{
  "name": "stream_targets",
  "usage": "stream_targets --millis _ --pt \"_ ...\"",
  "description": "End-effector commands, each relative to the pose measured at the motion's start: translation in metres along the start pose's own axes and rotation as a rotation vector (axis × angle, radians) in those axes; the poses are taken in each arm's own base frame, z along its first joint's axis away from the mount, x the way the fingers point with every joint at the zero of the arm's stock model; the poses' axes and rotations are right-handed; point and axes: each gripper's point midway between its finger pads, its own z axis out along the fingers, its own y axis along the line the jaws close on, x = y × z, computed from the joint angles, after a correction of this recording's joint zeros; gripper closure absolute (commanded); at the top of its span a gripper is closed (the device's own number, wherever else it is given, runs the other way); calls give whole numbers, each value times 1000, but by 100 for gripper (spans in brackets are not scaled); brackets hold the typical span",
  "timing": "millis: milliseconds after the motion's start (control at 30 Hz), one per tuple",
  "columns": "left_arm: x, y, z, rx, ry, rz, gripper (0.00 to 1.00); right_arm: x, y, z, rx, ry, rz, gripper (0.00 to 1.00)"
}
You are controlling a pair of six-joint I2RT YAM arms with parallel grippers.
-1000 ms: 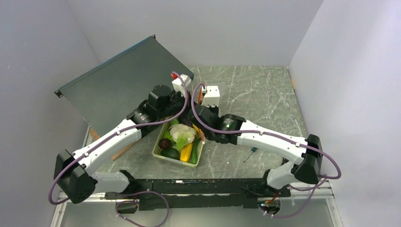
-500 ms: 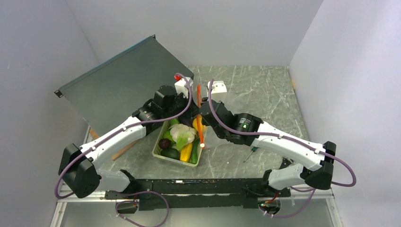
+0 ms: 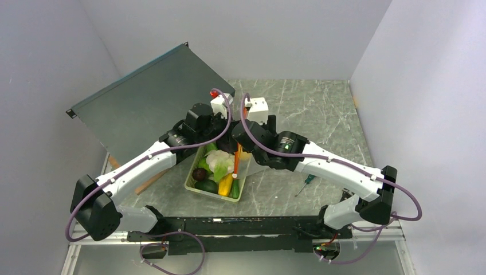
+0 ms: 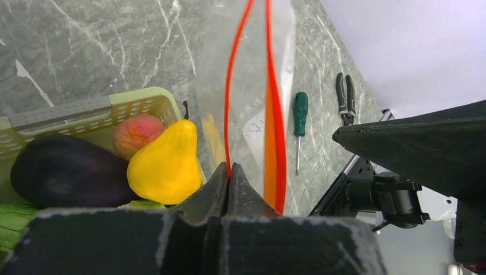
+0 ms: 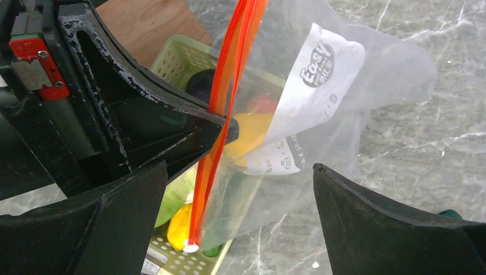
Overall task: Place the food in the zip-top bag and seal the zipper
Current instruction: Open the zipper of the food storage bag.
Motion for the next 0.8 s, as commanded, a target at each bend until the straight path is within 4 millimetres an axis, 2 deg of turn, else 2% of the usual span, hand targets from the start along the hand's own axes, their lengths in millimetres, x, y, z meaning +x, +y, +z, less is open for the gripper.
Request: stream_targets --millis 0,167,400,600,767 --pt "-25 -18 -9 50 -77 13 100 -5 2 -9 -36 -9 89 0" --pt "-27 -16 -10 41 -82 15 100 -4 -8 -8 15 -29 97 15" --pt "-28 -17 -11 50 -83 7 100 4 -3 -1 -4 -33 85 41" --pt "-28 -18 -11 59 -83 7 100 9 -5 12 43 -49 55 42" --pt "-28 -18 -11 56 -83 5 100 8 4 17 34 -50 67 42"
